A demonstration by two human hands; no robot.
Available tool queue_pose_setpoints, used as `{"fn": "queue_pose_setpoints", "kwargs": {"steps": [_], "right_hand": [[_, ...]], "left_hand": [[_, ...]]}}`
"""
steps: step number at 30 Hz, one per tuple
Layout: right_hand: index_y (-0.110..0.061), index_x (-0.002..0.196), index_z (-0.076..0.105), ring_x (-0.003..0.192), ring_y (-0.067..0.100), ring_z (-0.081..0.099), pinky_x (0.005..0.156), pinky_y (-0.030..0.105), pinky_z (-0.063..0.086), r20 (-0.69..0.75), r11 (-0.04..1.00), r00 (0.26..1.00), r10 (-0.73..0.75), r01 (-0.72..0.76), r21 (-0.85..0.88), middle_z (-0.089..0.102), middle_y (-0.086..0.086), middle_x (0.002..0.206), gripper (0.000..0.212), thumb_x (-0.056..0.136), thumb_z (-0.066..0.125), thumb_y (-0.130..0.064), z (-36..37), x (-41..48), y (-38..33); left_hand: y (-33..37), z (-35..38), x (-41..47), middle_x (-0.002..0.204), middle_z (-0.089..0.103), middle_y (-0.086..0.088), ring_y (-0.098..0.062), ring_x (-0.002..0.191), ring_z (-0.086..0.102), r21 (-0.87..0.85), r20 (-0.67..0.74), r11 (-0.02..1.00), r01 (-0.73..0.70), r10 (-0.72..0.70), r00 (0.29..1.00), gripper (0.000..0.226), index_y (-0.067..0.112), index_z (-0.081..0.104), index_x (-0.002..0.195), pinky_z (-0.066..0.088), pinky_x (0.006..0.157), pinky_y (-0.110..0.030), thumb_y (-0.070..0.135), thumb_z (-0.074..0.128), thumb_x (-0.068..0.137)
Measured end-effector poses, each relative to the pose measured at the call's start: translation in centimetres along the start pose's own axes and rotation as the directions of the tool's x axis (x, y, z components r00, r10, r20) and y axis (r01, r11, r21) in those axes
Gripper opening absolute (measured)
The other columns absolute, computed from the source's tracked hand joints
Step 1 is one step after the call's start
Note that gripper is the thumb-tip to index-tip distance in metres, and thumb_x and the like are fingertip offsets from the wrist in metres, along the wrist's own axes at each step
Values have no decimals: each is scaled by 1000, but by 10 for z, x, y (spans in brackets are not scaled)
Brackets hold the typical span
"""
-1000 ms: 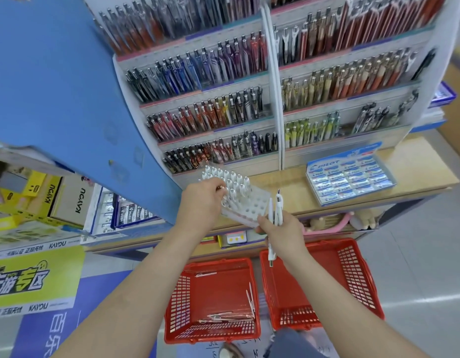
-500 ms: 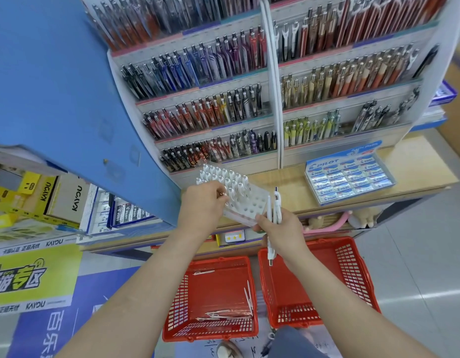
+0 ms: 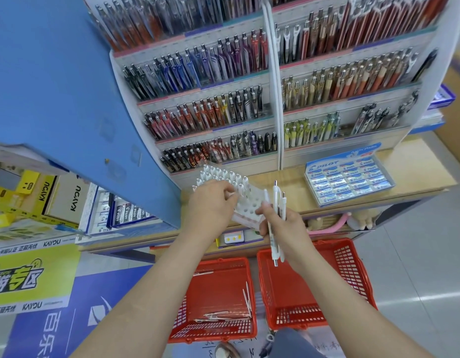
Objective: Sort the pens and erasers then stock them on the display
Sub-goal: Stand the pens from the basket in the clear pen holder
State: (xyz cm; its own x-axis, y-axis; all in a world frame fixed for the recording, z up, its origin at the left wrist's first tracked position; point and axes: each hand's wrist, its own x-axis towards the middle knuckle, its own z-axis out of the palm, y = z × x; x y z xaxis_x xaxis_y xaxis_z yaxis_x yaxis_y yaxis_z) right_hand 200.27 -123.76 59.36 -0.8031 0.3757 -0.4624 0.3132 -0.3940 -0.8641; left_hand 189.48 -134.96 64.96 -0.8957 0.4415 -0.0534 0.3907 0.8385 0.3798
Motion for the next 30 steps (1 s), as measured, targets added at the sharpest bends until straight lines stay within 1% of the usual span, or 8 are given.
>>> {"fn": "queue_pose_setpoints", "kwargs": {"steps": [2, 5, 8, 14, 19, 21, 25, 30], "right_hand": [[-11, 89, 69, 49, 13, 46, 52, 24, 40, 128, 998, 992, 7, -15, 61, 53, 6, 56, 34, 94, 53, -41, 0, -2, -6], [-10, 90, 69, 52, 15, 41, 54, 26, 34, 261, 997, 965, -25, 4, 80, 50, 8, 55, 39, 85, 59, -48, 0, -5, -14], [-5, 91, 68, 53, 14, 41, 55, 26, 34, 285, 999, 957, -54, 51, 16, 52, 7, 57, 46, 82, 61, -49, -2, -7, -20], [-15, 85, 74, 63, 19, 47, 63, 29, 38, 350, 1000, 937, -15, 20, -11, 57, 9, 68, 31, 84, 61, -44, -10, -7, -24], [2, 91, 69, 61, 22, 58, 53, 27, 51, 149, 959, 987, -68, 23, 284, 62, 12, 69, 33, 77, 67, -29, 0, -1, -28], [1, 88, 68, 47, 15, 50, 44, 25, 43, 117, 962, 988, -105, 72, 263, 58, 7, 60, 28, 81, 67, -26, 2, 0, -31], [-3, 82, 61, 38, 10, 37, 38, 23, 32, 57, 962, 991, -119, 100, 255, 51, 0, 52, 16, 86, 65, -18, 4, 4, -34], [-13, 77, 56, 41, 7, 31, 37, 17, 26, -81, 920, 993, -82, 107, 378, 53, 3, 64, 14, 87, 65, -17, -9, 13, -41]], "left_hand": [[14, -3, -7, 80, 65, 10, -8, 72, 58, -309, 57, 950, 37, -20, 998, 15, 22, 71, 89, 48, 66, -27, 30, 59, 90], [27, -5, -11, 69, 62, 6, -6, 58, 53, -636, 292, 731, 247, -69, 954, 16, 14, 71, 90, 47, 51, -22, 28, 62, 90], [25, -10, -9, 68, 61, -3, -11, 57, 55, -709, 348, 630, 316, -77, 934, 15, 6, 71, 87, 44, 50, -21, 20, 67, 87], [13, -18, -1, 70, 62, -7, -14, 61, 56, -842, 253, 439, 314, -194, 948, 10, 7, 69, 90, 53, 59, -25, 16, 63, 89], [22, -12, -20, 77, 61, -4, -10, 58, 58, -693, 363, 634, 344, -106, 926, 19, 9, 60, 93, 52, 59, -29, 23, 68, 85], [23, -7, -31, 74, 65, -7, -12, 56, 60, -675, 432, 650, 350, -36, 901, 15, 8, 58, 91, 51, 59, -31, 19, 67, 86], [22, -8, -34, 63, 64, 1, -6, 54, 59, -715, 328, 629, 305, -85, 941, 9, 18, 67, 83, 51, 58, -24, 12, 63, 88], [4, -24, -24, 75, 66, 10, -4, 66, 56, -562, 230, 800, 209, -92, 969, 13, 24, 72, 90, 51, 69, -23, 14, 62, 89]]}}
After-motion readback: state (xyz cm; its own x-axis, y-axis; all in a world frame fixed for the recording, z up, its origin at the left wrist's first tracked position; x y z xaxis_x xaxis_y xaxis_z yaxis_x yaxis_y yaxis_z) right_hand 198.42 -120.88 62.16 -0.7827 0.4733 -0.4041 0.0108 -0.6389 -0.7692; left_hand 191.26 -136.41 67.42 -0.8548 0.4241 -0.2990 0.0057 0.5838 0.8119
